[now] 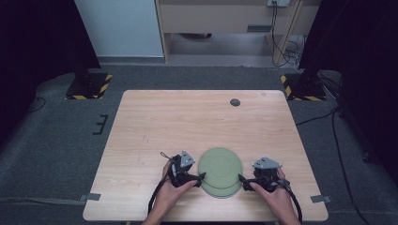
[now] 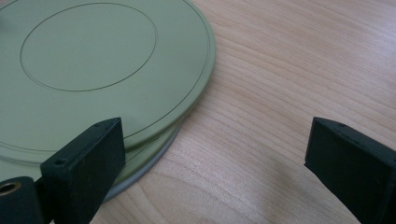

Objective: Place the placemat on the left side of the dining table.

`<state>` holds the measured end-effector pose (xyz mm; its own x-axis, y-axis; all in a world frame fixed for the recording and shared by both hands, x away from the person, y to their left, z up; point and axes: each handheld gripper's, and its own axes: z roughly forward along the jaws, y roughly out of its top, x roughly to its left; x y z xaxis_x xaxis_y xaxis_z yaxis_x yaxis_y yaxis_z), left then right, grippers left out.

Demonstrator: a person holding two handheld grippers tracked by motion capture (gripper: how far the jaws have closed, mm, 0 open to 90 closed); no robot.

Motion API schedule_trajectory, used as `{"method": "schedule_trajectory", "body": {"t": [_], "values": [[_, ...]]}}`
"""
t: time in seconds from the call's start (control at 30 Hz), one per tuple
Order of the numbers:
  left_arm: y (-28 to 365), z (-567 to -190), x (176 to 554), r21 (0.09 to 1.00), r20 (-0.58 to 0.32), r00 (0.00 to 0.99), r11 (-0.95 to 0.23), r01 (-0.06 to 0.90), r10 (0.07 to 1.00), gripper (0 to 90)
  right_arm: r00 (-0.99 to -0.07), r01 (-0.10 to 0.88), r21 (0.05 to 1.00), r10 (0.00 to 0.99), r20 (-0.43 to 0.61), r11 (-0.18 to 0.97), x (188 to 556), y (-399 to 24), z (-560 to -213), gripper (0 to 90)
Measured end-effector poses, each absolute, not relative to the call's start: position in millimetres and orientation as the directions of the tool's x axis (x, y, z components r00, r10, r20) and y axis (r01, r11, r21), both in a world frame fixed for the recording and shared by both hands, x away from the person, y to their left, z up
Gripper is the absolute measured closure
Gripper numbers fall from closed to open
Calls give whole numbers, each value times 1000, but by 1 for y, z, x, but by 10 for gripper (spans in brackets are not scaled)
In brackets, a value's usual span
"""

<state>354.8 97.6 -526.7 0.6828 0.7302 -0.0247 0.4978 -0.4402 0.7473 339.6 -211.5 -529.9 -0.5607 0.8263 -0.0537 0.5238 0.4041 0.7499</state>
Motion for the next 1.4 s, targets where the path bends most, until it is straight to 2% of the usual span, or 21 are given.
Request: {"method": "schedule_trajectory", "body": {"t": [0.23, 0.37, 0.57, 0.97, 1.17, 1.4], "values": [[101, -525, 353, 745, -36, 699, -447, 495, 714, 99, -562, 519, 751, 825, -60, 409, 339, -211, -530, 64], [102, -527, 349, 724, -13, 715, -487, 489, 699, 94, -569, 519, 748, 820, -58, 413, 337, -211, -530, 67], [100, -527, 351, 727, -3, 698, -477, 493, 716, 66, -570, 516, 749, 819, -61, 415, 337, -210, -530, 56], [101, -526, 353, 741, -22, 699, -458, 492, 715, 85, -566, 517, 751, 822, -61, 411, 339, -210, -530, 59], [106, -514, 355, 764, -52, 700, -423, 487, 712, 83, -569, 516, 758, 821, -45, 399, 337, -212, -528, 63], [99, -494, 373, 749, -41, 718, -454, 482, 695, 80, -572, 509, 766, 819, -38, 392, 335, -217, -526, 70]]}}
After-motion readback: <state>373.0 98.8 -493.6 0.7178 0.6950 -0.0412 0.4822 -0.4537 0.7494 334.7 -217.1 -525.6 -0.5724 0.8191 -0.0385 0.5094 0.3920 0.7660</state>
